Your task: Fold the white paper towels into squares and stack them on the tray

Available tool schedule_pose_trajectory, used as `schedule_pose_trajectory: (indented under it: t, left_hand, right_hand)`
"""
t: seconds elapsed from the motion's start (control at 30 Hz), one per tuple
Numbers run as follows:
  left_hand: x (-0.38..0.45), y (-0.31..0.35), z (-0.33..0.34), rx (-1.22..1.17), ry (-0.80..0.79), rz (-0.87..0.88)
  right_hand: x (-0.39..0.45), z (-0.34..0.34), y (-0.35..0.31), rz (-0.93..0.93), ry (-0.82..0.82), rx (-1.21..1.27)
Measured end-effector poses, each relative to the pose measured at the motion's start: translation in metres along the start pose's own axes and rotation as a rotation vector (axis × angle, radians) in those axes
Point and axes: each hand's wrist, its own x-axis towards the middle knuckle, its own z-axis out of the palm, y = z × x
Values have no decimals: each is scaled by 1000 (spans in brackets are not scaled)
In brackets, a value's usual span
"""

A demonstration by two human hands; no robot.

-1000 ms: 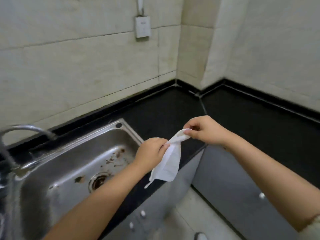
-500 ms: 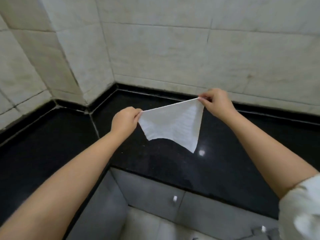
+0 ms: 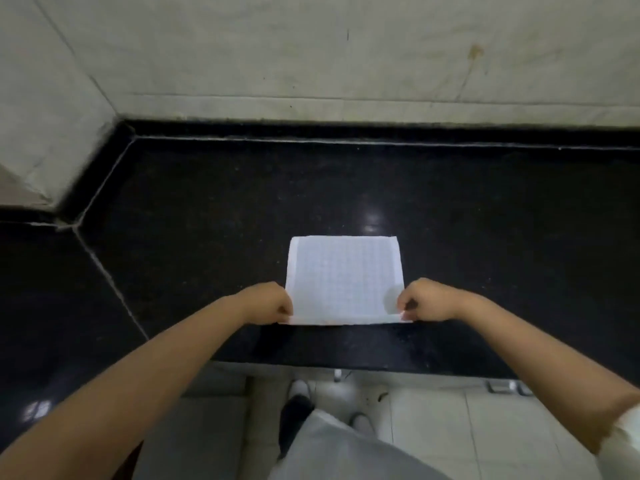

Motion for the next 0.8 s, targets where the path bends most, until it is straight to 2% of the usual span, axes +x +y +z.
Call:
schedule_pose_trajectory:
  t: [0.07, 0.13, 0.2, 0.33, 0.5, 0.67, 0.8]
  left_hand:
    - [10, -8, -5, -48, -124, 43]
    - [22, -18, -18, -70, -118, 65]
    - [37, -28, -31, -111, -3, 34]
    - [68, -43, -48, -141, 289, -38]
    - [97, -54, -45, -129, 436, -55]
    - [109, -55, -38, -41, 446, -43]
    - [110, -53, -34, 9, 446, -108]
  right_hand:
    - [7, -2, 1, 69, -107, 85]
    - [15, -11, 5, 152, -101, 154]
    - [24, -21, 11, 235, 14, 219]
    - [47, -33, 14, 378, 255, 175]
    - [82, -37, 21, 498, 476, 182]
    - [101, -29, 22, 504, 473, 138]
    - [99, -30, 23, 440, 409, 60]
